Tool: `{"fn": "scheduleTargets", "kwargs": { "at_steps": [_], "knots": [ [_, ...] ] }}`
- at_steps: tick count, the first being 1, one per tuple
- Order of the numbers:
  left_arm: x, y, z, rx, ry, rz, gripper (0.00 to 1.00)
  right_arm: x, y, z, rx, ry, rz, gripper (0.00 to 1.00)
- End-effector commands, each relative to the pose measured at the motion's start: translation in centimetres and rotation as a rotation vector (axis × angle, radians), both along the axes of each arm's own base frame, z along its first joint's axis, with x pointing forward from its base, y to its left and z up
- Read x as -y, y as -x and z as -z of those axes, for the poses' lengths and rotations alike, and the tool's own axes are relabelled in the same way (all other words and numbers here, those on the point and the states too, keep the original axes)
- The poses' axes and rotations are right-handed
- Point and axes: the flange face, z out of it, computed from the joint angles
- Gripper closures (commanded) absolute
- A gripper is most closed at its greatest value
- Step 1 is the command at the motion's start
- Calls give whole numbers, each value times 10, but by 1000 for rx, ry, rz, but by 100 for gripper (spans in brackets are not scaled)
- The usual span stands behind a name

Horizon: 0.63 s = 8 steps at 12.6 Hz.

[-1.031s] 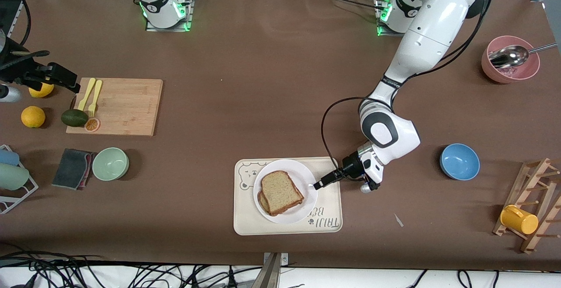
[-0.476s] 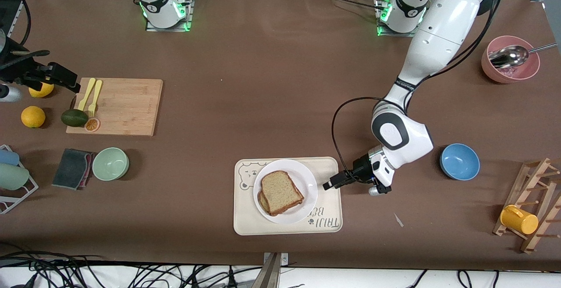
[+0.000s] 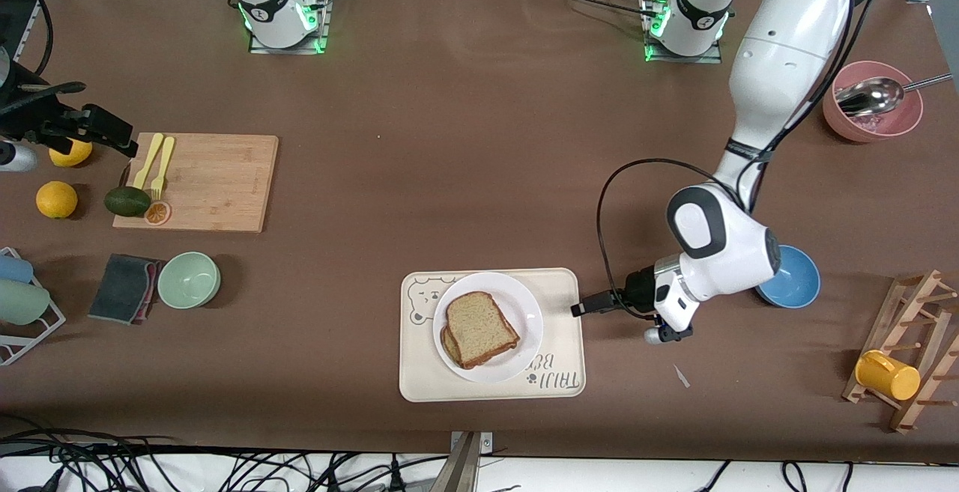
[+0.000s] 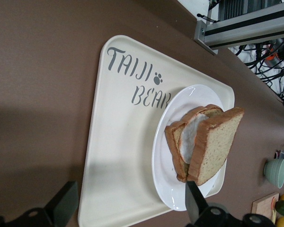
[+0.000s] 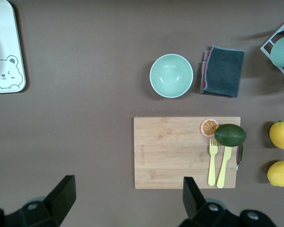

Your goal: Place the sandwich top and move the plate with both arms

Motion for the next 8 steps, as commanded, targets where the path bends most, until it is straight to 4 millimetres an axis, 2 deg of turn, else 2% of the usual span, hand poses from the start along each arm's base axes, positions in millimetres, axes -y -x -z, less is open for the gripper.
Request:
{"fn": "scheduleTargets", "kwargs": {
  "at_steps": [1,4,5,7,8],
  "knots": [
    [-30,10,-39,-63,-163,30,0,0,8,-4,9,-18,-16,0],
    [-69,15,-74,-91,-402,57,0,-1,10,-6,6,-16,-16,0],
    [-77,16,-88,-84,-479,60,0,0,13,-11,12,-16,-14,0],
    [-100,14,-116,-59,-562,6,0,1,11,-9,13,-16,-13,0],
    [-105,15,-132,-45,-594,10,0,3,8,-4,9,-16,-11,0]
  ]
}}
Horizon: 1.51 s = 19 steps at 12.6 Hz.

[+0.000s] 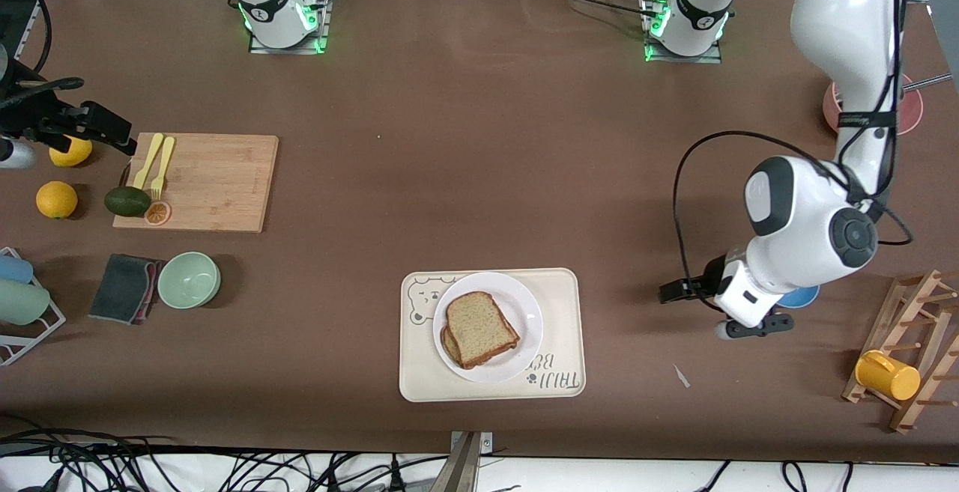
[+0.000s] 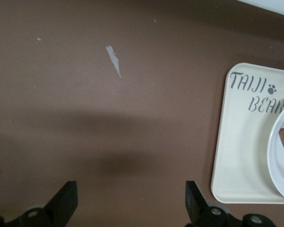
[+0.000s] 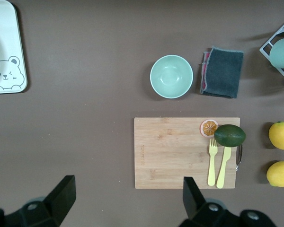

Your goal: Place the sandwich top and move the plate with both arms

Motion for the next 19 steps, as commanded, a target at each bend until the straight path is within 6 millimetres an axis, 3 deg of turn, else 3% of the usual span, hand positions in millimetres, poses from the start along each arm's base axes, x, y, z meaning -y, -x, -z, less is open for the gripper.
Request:
{"fn": "scheduleTargets", "kwargs": {
  "at_steps": [1,4,7,9,16,19],
  "knots": [
    [-22,16,-49,12,-132,-6,0,3,5,5,-6,-16,-7,0],
    [-54,40,-121,1,-178,-36,0,5,7,5,-16,-16,-6,0],
    [-62,65,-176,7,-233,-31,0,6,9,3,-24,-15,-5,0],
    [-63,79,-202,4,-233,-30,0,7,10,1,-21,-16,-3,0],
    [-67,107,-241,-10,-203,66,0,3,7,3,-16,-15,-14,0],
    [-67,112,-244,-25,-202,81,0,7,8,-2,-6,-1,0,0]
  ]
}}
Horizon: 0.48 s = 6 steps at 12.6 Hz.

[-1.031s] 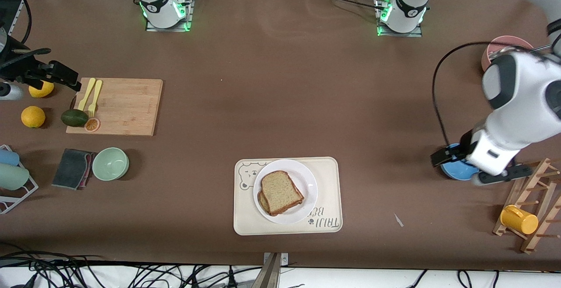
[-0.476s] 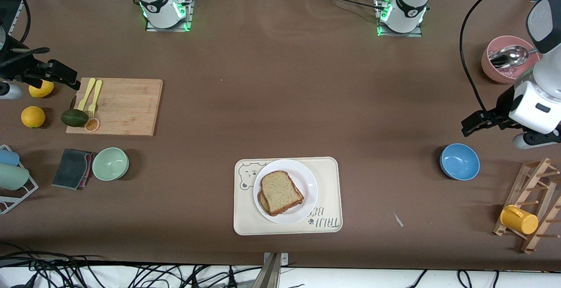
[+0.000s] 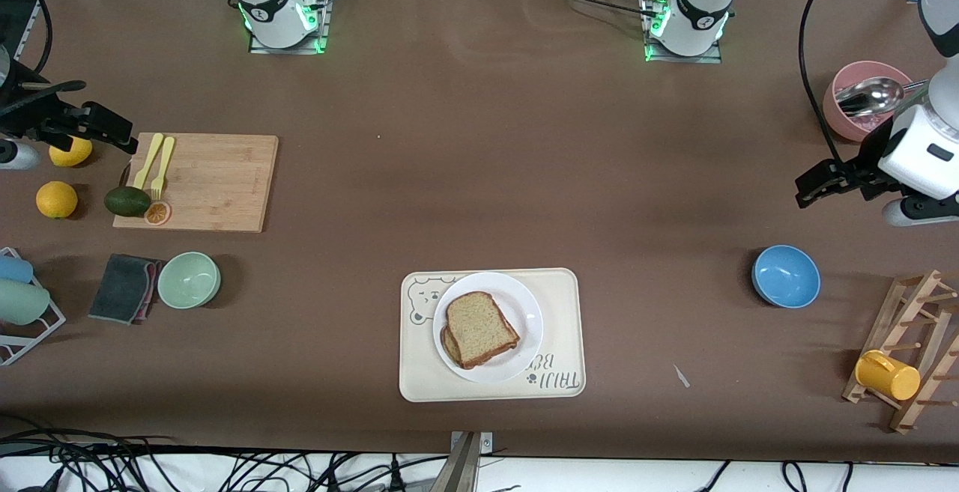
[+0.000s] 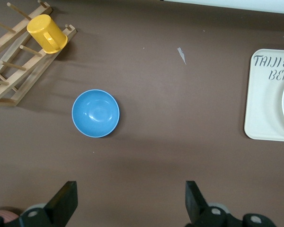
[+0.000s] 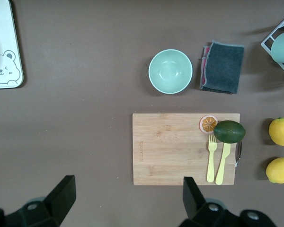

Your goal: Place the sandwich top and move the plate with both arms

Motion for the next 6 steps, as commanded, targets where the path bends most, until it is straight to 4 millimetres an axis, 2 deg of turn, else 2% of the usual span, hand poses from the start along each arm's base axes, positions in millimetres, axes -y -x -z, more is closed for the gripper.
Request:
{"fn": "scheduleTargets", "kwargs": {
  "at_steps": [1,4,6],
  "knots": [
    [-2,11,-5,-10,3,26,0,4,7,-7,5,-8,-10,0],
    [-1,14,-7,-22,17,24,0,5,8,-9,7,2,4,0],
    [-18,16,-10,-20,89,9,0,4,9,-10,11,2,8,0]
  ]
}}
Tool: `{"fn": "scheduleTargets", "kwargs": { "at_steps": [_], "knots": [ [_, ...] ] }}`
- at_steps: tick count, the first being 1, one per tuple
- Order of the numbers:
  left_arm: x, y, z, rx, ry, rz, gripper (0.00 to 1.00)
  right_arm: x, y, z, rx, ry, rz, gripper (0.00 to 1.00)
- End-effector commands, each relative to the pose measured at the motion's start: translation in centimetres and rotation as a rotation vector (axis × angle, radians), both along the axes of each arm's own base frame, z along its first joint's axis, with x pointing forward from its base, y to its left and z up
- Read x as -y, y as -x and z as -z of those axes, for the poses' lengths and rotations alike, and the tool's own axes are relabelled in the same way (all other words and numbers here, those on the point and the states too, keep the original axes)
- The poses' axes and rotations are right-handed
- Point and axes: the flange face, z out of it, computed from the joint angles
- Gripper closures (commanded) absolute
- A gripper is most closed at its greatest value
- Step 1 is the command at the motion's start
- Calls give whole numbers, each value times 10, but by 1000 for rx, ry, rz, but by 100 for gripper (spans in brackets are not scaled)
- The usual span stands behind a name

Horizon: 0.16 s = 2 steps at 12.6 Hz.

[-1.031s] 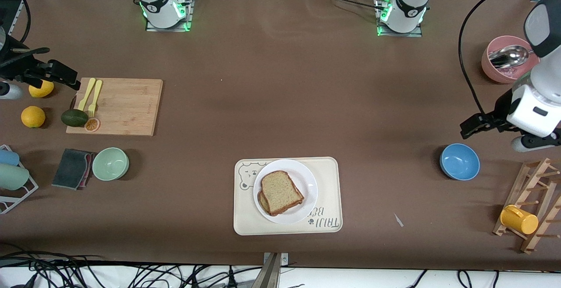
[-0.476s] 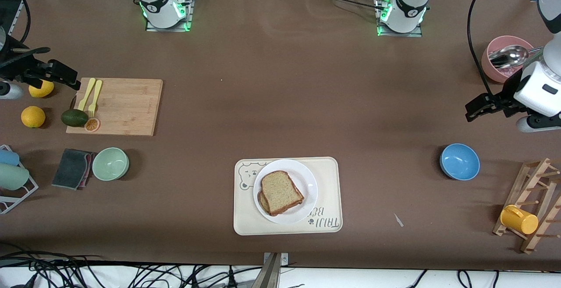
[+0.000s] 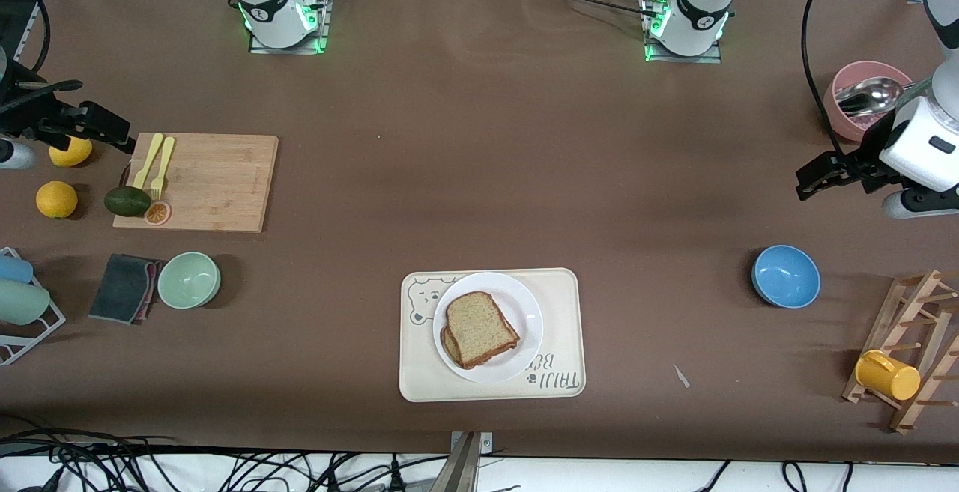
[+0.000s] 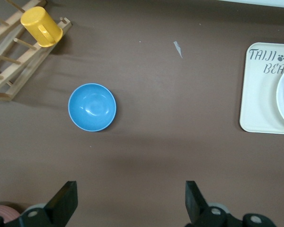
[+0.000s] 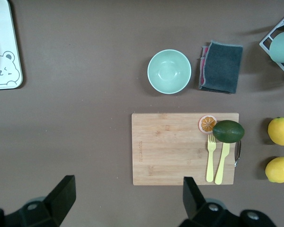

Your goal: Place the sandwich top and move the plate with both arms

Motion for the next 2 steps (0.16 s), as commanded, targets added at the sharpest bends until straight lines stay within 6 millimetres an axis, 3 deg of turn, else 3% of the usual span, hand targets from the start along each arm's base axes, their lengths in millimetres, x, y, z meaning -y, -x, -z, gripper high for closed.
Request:
{"fn": "scheduleTargets", "kwargs": {
  "at_steps": [1,2],
  "knots": [
    [-16,12,-8,-4,53,16,0,2,10,-11,9,2,4,0],
    [-16,12,-7,-7,53,16,0,3,15,-14,-6,-1,9,0]
  ]
}}
